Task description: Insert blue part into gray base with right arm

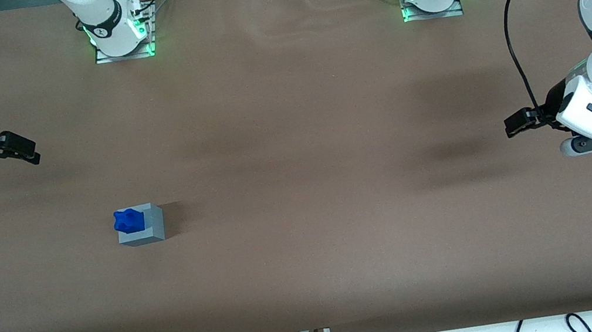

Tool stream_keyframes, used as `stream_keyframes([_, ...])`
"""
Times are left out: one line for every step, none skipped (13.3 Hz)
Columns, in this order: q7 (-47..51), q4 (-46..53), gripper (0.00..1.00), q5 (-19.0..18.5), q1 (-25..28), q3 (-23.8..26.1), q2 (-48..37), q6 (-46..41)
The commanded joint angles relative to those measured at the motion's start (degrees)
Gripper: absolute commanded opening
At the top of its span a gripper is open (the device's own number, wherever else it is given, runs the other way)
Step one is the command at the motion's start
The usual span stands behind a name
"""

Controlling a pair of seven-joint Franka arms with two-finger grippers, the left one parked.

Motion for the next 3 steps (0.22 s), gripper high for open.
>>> stream_keyframes([-0.3, -0.6, 0.99, 1.0, -1.4, 1.2, -1.0, -1.1])
stream_keyframes([-0.4, 1.4, 0.99, 0.8, -1.1, 1.2, 0.6, -2.0])
stream_keyframes([-0.3, 2.0, 0.99, 0.8, -1.0, 1.2, 1.6, -2.1])
